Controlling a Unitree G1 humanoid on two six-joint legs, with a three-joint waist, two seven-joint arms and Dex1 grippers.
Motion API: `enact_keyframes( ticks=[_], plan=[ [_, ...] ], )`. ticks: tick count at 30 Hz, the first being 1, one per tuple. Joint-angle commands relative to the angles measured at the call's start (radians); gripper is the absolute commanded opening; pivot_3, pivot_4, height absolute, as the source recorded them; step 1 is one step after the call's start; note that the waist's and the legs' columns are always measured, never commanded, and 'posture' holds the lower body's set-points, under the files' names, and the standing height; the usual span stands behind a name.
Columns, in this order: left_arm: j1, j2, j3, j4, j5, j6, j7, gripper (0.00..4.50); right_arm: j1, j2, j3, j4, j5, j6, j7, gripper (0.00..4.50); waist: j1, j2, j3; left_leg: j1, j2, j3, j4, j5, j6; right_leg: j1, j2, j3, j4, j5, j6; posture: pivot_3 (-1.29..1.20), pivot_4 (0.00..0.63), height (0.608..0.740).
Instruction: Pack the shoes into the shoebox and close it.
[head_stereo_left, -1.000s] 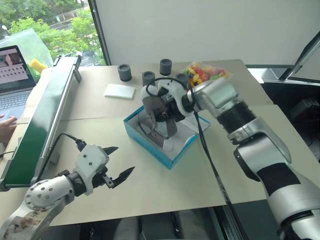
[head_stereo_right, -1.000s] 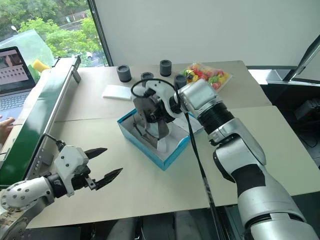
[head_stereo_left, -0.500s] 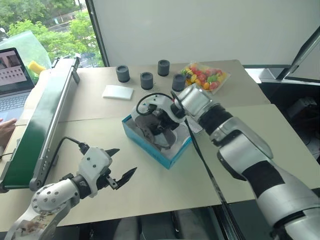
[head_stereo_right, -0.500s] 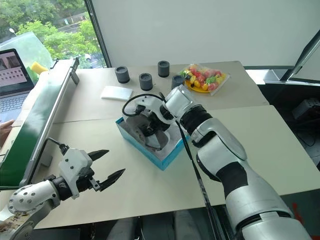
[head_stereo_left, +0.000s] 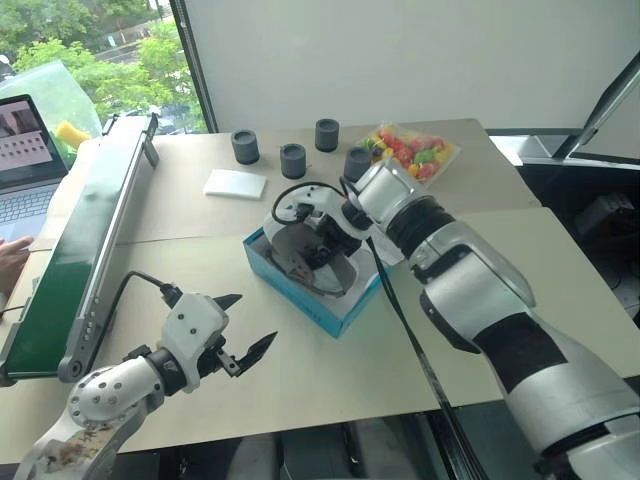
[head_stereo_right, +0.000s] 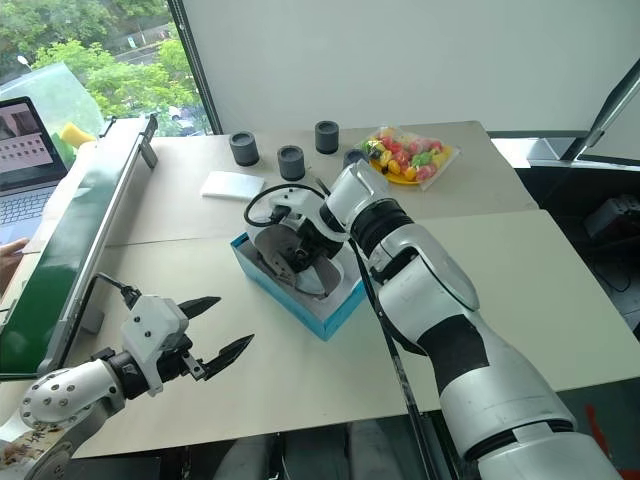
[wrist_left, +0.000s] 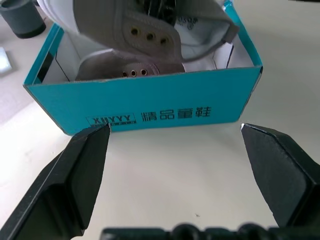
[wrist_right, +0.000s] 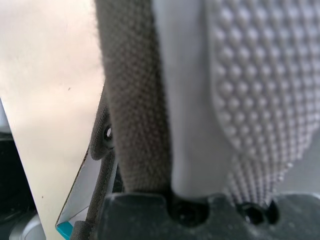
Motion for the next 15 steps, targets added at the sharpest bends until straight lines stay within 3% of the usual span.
enact_keyframes(
  ticks=[1,5,9,15],
  plan=[
    [-0.01,-0.003,-0.006,-0.019,0.011,-0.008,0.006,4.48,0.051,0.037,0.0,0.026,-0.047,-0.045,-0.022,0.57,-0.001,0.0,0.0,0.0,0.0,0.0,0.0,0.0,0.0,0.0,0.0,0.0,0.0,0.0,0.0,0.0,0.15,0.731],
    [-0.009,0.005,-0.022,-0.017,0.033,-0.012,0.007,4.48,0.077,0.075,-0.009,0.09,-0.087,-0.099,-0.08,0.57,-0.002,-0.001,-0.002,0.004,0.0,0.0,0.0,0.0,0.0,0.003,0.0,0.0,0.001,0.0,0.0,0.0,0.15,0.731],
    [-0.007,0.001,-0.026,-0.021,0.043,-0.012,0.008,4.48,0.078,0.092,-0.033,0.141,-0.121,-0.156,-0.128,0.57,-0.004,-0.002,-0.002,0.019,0.0,0.001,0.0,0.0,-0.001,0.017,0.001,0.0,0.001,-0.002,-0.001,0.0,0.15,0.731],
    [-0.007,-0.007,-0.035,-0.035,0.052,-0.003,0.017,4.48,0.109,0.091,-0.034,0.203,-0.194,-0.266,-0.322,0.57,-0.004,-0.002,-0.006,0.031,0.001,0.001,0.0,0.0,-0.001,0.028,0.002,0.0,0.001,-0.008,0.005,0.0,0.15,0.731]
  ],
)
